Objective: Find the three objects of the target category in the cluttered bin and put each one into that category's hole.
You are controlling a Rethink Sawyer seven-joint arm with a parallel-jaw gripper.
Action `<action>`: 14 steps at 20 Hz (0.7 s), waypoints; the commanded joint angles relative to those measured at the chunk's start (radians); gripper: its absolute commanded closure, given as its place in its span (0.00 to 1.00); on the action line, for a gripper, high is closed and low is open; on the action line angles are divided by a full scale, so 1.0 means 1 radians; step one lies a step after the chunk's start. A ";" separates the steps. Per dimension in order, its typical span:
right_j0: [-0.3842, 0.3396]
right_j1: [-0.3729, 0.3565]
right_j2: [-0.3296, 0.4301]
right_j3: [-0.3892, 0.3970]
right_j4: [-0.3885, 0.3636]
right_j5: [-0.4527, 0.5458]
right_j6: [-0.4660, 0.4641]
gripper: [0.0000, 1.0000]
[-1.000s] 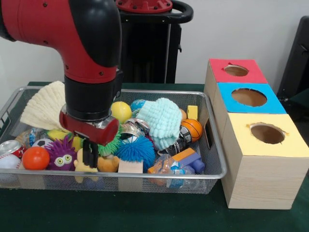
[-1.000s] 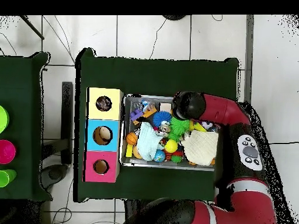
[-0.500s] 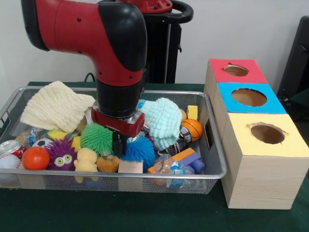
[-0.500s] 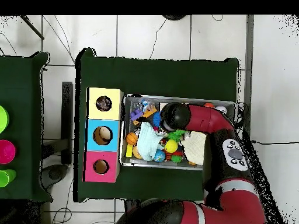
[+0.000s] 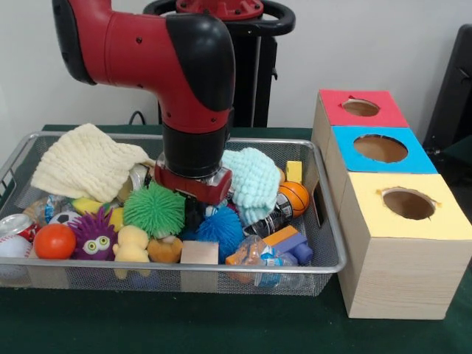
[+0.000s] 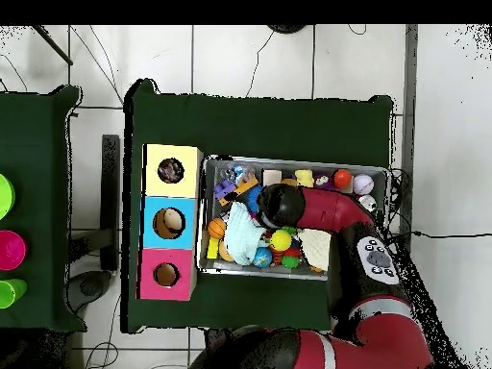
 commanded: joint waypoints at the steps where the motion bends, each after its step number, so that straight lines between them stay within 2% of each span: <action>1: 0.035 0.091 0.009 0.131 0.017 -0.120 0.172 1.00; 5: 0.055 0.094 0.010 0.183 0.061 -0.132 0.208 1.00; 8: 0.062 0.061 0.022 0.252 0.107 -0.115 0.227 1.00; 14: 0.059 0.032 0.064 0.318 0.204 -0.071 0.209 1.00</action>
